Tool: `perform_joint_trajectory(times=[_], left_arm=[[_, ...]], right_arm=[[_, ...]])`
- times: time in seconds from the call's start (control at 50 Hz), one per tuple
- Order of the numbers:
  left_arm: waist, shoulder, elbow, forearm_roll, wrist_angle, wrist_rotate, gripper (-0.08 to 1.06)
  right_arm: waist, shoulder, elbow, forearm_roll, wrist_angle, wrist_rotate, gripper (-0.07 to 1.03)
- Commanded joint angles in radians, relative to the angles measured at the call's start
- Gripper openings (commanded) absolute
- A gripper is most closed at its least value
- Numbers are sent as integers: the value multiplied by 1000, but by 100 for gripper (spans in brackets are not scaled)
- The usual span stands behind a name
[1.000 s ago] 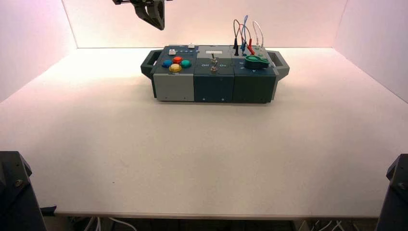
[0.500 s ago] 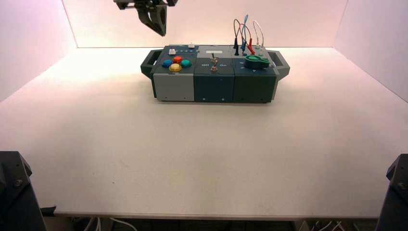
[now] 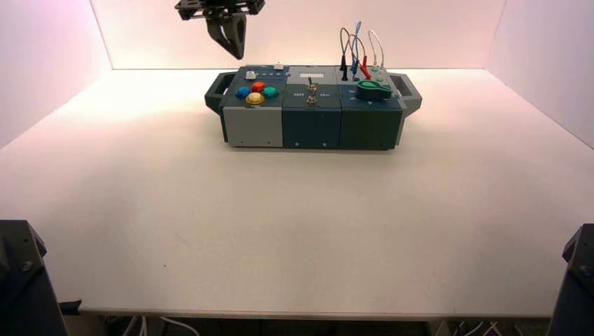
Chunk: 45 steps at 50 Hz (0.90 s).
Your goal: Move the bottom slider to position 3.
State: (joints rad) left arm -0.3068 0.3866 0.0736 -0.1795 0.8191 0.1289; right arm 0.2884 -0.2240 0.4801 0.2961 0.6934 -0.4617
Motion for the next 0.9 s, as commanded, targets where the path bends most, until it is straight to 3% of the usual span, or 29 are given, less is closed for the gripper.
perform_joint_trajectory(times=[0.02, 0.22, 0.42, 0.9], left_arm=[[3, 3, -60, 11, 25, -18, -3], [3, 54, -118, 35, 71, -63, -3], [3, 106, -178, 51, 120, -152, -3], [-3, 138, -199, 55, 118, -166, -3]], right_arm=[[3, -28, -32, 3, -5, -5, -2], [3, -31, -31, 3, -8, -5, -2], [3, -31, -29, 2, -14, -5, -2], [3, -31, -28, 0, -23, -5, -2]])
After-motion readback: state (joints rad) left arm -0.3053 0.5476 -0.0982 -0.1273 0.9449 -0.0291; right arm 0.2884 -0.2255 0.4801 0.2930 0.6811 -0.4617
